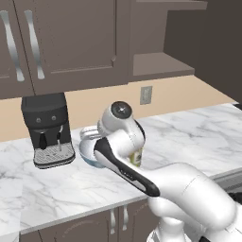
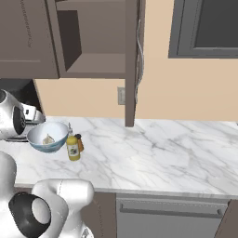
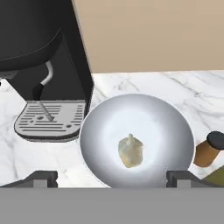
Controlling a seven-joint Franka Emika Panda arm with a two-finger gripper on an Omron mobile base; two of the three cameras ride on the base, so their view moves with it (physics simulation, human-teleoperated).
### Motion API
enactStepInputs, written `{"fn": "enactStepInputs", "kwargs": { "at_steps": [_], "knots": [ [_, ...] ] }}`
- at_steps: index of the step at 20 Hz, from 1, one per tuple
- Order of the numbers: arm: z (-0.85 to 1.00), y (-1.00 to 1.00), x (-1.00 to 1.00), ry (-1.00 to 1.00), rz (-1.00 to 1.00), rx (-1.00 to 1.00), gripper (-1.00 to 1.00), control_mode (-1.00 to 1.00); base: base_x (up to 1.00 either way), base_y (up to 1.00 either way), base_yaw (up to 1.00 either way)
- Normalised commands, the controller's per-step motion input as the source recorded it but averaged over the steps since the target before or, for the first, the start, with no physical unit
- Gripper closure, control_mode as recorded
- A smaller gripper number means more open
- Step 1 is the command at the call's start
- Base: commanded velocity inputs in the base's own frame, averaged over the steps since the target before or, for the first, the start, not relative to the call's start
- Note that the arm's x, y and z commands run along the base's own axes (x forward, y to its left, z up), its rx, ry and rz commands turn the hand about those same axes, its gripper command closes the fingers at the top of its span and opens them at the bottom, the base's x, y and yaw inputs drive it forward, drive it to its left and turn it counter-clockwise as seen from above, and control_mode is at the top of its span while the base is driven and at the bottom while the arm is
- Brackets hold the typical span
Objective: Retrieve the bottle and the shaker from the cabinet and place them next to the mixing bowl on the counter. Then add garlic from the fridge to the mixing bowl.
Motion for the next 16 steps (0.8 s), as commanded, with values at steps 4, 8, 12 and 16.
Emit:
{"fn": "enactStepInputs", "kwargs": {
  "at_steps": [4, 8, 12, 16],
  "knots": [
    [0.71, -0.39, -0.98, 0.00, 0.00, 0.13, -1.00, -1.00, 0.00, 0.00, 0.00],
    [0.75, -0.61, -0.82, 0.00, 0.03, 0.08, -1.00, -1.00, 0.00, 0.00, 0.00],
    [0.75, -0.73, -0.65, -0.01, 0.01, 0.02, -1.00, -1.00, 0.00, 0.00, 0.00],
    [0.69, -0.74, -0.49, -0.08, 0.00, 0.00, -1.00, -1.00, 0.00, 0.00, 0.00]
  ]
}}
